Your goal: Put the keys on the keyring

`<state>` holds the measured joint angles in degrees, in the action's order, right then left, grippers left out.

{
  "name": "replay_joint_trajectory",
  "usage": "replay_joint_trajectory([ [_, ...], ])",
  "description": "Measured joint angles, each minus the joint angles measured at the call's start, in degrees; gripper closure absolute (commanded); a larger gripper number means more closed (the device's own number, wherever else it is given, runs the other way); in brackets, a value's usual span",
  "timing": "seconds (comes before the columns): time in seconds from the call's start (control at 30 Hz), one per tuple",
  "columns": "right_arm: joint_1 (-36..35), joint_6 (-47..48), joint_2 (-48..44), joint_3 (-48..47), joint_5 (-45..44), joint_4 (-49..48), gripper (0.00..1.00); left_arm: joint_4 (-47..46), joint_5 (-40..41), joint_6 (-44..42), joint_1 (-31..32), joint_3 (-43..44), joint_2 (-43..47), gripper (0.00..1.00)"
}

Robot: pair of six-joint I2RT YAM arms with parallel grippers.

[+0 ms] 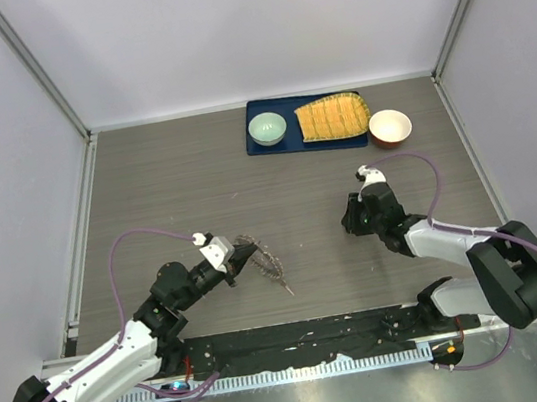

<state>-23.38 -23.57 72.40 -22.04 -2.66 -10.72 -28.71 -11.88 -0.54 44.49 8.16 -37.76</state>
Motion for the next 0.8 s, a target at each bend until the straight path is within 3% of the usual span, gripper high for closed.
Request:
replay_joint_trajectory([
  [0.53, 0.0, 2.5, 1.3, -1.0, 0.1, -0.1, 0.73, 0.1, -0.2, 0.0, 0.0, 0.0, 0.0, 1.0],
  [0.8, 0.0, 2.7, 1.3, -4.6, 0.2, 5.2, 0.68, 0.2, -0.2, 0.0, 0.0, 0.1, 0.0, 1.0],
])
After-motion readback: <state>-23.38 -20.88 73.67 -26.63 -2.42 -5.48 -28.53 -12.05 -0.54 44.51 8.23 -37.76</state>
